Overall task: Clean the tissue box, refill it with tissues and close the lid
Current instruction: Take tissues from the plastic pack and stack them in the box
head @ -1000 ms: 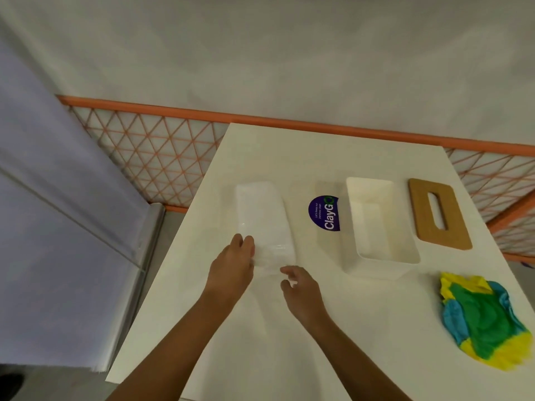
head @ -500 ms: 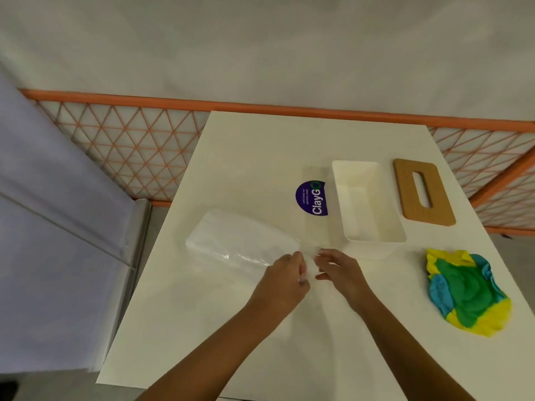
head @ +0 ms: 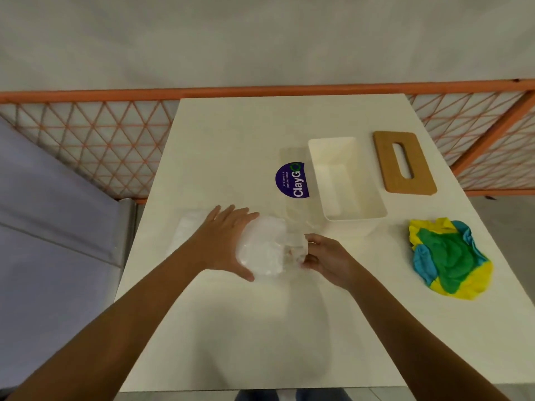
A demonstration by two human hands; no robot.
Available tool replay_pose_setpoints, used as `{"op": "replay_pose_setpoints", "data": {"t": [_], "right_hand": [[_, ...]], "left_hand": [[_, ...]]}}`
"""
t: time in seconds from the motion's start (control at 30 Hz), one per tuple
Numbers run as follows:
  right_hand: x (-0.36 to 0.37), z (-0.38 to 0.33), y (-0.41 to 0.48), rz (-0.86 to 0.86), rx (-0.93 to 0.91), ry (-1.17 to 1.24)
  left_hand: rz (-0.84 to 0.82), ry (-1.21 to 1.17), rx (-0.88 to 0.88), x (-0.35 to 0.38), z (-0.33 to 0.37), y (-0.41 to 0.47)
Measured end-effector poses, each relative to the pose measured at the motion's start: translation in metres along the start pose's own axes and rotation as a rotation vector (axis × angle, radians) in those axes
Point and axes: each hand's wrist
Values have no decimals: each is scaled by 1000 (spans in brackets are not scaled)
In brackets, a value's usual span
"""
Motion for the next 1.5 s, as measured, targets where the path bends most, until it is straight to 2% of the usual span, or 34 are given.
{"op": "replay_pose_setpoints", "data": {"t": [0.07,0.2,0.33,0.47,0.67,0.87,1.0,1.13,1.23,1.37,1.5], "right_hand": [[7,-5,2,5,13,-79],[27,-16,3,19,3,-243],[48,-27,9,78,-27,-372],[68,-32,20,110,-28,-482],[91,-33,35,147,-175,-745],[93,-37,36,-1,-82,-585],[89,-42,39,-27,-108,-561],[74,-47,42,-34,-139,-364],[66,-40,48,-24,-45,-272],[66,-32,54,22,110,-273],[64,-43,56,-85,186,-310]], "left_hand": [[-8,-21,-19,6,-10,-2],[112,-4,-62,10,-16,-14],[208,2,-194,19,-18,-28],[227,-3,-309,26,-18,-38],[327,1,-372,37,-24,-45],[493,-38,-373,47,-27,-44],[524,-55,-350,51,-32,-44],[519,-94,-359,52,-40,-47],[493,-110,-365,53,-42,-47],[471,-103,-363,55,-42,-45],[480,-107,-349,55,-45,-46]]}}
Point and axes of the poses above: each hand's wrist, its own y-axis towards the middle knuckle, its own x-axis out of the palm, z = x × y, and after that the axes turned 6 degrees about -y, right-handed
